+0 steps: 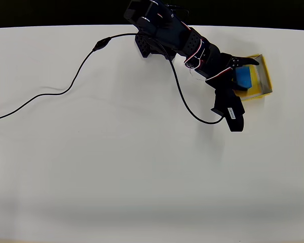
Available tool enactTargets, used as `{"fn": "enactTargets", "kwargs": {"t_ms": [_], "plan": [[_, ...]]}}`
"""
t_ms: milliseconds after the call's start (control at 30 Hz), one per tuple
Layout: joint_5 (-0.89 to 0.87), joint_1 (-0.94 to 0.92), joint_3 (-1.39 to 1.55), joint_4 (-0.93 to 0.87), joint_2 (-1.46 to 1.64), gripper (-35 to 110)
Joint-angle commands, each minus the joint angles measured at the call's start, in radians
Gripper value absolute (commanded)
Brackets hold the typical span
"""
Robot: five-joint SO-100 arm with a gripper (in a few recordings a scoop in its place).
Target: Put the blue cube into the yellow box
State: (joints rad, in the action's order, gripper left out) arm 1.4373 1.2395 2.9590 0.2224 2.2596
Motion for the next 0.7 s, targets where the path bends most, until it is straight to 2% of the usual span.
{"fn": "enactTargets", "kwargs": {"t_ms": [0, 100, 233, 433, 667], "plan": [[0.058, 0.000, -0.058, 0.055, 0.041, 40], [0.115, -0.037, -0.129, 0.028, 0.060, 37], [0.160, -0.123, -0.252, -0.101, 0.086, 30], [0.207, -0.370, -0.359, -0.325, 0.133, 20], [0.288, -0.670, -0.295, -0.341, 0.189, 6]]}}
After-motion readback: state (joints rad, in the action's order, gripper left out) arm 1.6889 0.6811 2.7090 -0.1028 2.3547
